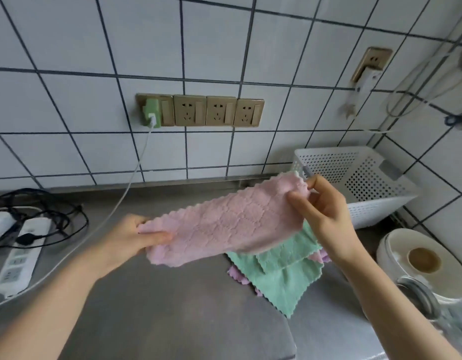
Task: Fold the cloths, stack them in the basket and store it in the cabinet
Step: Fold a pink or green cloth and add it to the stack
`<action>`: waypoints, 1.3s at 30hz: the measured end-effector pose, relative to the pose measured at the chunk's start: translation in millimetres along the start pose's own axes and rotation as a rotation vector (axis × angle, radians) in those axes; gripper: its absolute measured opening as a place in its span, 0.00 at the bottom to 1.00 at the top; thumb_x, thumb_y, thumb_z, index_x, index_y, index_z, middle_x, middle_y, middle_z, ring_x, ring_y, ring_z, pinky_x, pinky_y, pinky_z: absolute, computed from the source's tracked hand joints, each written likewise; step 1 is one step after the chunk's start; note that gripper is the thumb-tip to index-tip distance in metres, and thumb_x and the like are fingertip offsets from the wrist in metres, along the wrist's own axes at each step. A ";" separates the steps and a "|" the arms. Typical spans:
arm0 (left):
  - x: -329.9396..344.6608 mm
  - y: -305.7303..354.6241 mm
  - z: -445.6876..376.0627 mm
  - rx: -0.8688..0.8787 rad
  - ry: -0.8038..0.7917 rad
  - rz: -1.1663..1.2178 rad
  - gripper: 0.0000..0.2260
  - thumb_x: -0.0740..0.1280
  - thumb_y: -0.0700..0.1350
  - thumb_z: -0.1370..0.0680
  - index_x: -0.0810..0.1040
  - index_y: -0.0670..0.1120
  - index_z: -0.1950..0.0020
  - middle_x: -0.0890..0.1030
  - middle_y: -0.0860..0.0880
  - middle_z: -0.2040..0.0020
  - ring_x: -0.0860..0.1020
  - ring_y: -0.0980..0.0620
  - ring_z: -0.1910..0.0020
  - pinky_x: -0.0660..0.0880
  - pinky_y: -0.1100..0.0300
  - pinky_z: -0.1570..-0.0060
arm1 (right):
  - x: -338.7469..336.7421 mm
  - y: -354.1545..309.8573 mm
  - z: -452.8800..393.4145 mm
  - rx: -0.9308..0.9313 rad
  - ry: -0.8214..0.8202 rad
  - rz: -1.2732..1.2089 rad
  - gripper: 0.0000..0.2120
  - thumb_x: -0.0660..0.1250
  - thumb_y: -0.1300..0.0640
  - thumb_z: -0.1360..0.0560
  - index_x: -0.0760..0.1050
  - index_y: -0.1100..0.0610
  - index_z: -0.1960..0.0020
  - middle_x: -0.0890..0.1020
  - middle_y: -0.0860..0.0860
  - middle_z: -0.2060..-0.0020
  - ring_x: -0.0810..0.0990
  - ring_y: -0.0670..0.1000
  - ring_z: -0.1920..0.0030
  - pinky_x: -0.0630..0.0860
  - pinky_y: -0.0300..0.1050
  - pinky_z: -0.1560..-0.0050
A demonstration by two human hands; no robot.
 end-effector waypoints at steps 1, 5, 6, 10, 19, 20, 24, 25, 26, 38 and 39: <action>-10.8 -3.5 12.7 -0.034 -0.030 0.134 0.08 0.77 0.38 0.34 0.84 0.36 0.59 0.85 0.41 0.56 0.84 0.44 0.59 0.80 0.61 0.62 | 9.9 1.3 1.8 0.013 -0.027 -0.055 0.18 0.68 0.51 0.25 0.67 0.65 0.57 0.68 0.66 0.71 0.67 0.55 0.70 0.63 0.56 0.76; -49.8 -19.7 26.4 0.003 0.123 0.261 0.25 0.83 0.53 0.48 0.85 0.41 0.58 0.85 0.42 0.56 0.84 0.49 0.59 0.80 0.59 0.63 | 57.0 45.4 -6.0 0.099 -0.035 -0.073 0.20 0.69 0.43 0.28 0.71 0.60 0.54 0.74 0.71 0.66 0.71 0.56 0.66 0.70 0.64 0.73; -63.1 -39.8 21.9 -0.023 0.229 0.213 0.31 0.83 0.57 0.53 0.85 0.40 0.58 0.86 0.44 0.57 0.84 0.50 0.59 0.80 0.58 0.61 | 75.9 68.5 -7.5 0.138 -0.044 -0.049 0.18 0.69 0.44 0.28 0.71 0.60 0.54 0.76 0.67 0.67 0.71 0.54 0.67 0.71 0.61 0.72; -88.4 -130.7 -4.3 -0.106 0.497 -0.082 0.16 0.78 0.50 0.34 0.82 0.39 0.57 0.82 0.46 0.64 0.81 0.52 0.65 0.75 0.61 0.62 | 134.1 170.7 8.0 0.251 -0.037 0.194 0.12 0.67 0.57 0.24 0.70 0.57 0.65 0.71 0.48 0.76 0.65 0.42 0.76 0.64 0.40 0.73; -91.9 -232.1 -24.9 0.183 0.762 -0.549 0.19 0.67 0.48 0.30 0.56 0.48 0.69 0.57 0.45 0.72 0.57 0.47 0.69 0.58 0.54 0.69 | 211.4 278.8 40.0 0.118 -0.164 0.542 0.04 0.61 0.56 0.22 0.69 0.55 0.55 0.76 0.49 0.72 0.73 0.53 0.69 0.67 0.50 0.67; -94.3 -232.5 -24.5 0.193 0.784 -0.590 0.18 0.66 0.49 0.30 0.58 0.47 0.69 0.60 0.44 0.72 0.58 0.46 0.69 0.60 0.53 0.68 | 212.7 277.9 38.2 0.083 -0.167 0.572 0.04 0.60 0.55 0.22 0.69 0.55 0.52 0.77 0.50 0.71 0.74 0.56 0.68 0.67 0.50 0.67; -92.2 -240.7 -27.5 0.170 0.773 -0.727 0.20 0.70 0.43 0.26 0.74 0.47 0.34 0.79 0.42 0.54 0.75 0.40 0.52 0.72 0.50 0.50 | 214.4 278.0 35.8 -0.030 -0.137 0.752 0.12 0.61 0.57 0.22 0.68 0.59 0.41 0.81 0.60 0.60 0.77 0.66 0.59 0.70 0.53 0.64; -88.2 -242.6 -28.0 0.175 0.727 -0.757 0.28 0.70 0.43 0.25 0.65 0.48 0.27 0.78 0.41 0.46 0.74 0.41 0.43 0.71 0.49 0.43 | 215.1 277.0 35.7 -0.040 -0.136 0.766 0.14 0.61 0.58 0.22 0.67 0.60 0.38 0.80 0.61 0.56 0.77 0.66 0.56 0.69 0.53 0.63; -84.3 -242.3 -26.4 0.195 0.696 -0.789 0.31 0.68 0.42 0.24 0.60 0.48 0.24 0.74 0.41 0.37 0.70 0.43 0.36 0.67 0.50 0.37 | 216.1 273.3 37.2 -0.070 -0.133 0.780 0.15 0.62 0.59 0.23 0.66 0.61 0.37 0.78 0.61 0.51 0.76 0.66 0.55 0.69 0.53 0.62; 32.7 -278.4 73.7 0.278 0.041 -1.057 0.39 0.40 0.79 0.36 0.57 0.66 0.27 0.48 0.67 0.25 0.41 0.65 0.25 0.41 0.55 0.25 | 232.6 218.4 196.9 -0.536 -0.725 0.676 0.19 0.56 0.44 0.22 0.75 0.54 0.40 0.73 0.49 0.38 0.73 0.46 0.39 0.65 0.35 0.36; 38.2 -281.1 85.5 0.259 0.020 -1.106 0.37 0.39 0.79 0.36 0.53 0.69 0.28 0.46 0.67 0.25 0.39 0.64 0.26 0.40 0.53 0.25 | 227.5 218.7 209.9 -0.520 -0.753 0.712 0.22 0.55 0.41 0.22 0.73 0.53 0.37 0.72 0.48 0.36 0.71 0.45 0.37 0.65 0.36 0.34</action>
Point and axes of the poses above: each hand's wrist, its own z-axis away from the middle knuckle, its own x-axis out of the palm, y = z × x, the point moved 8 cm from there along -z, towards the middle knuckle
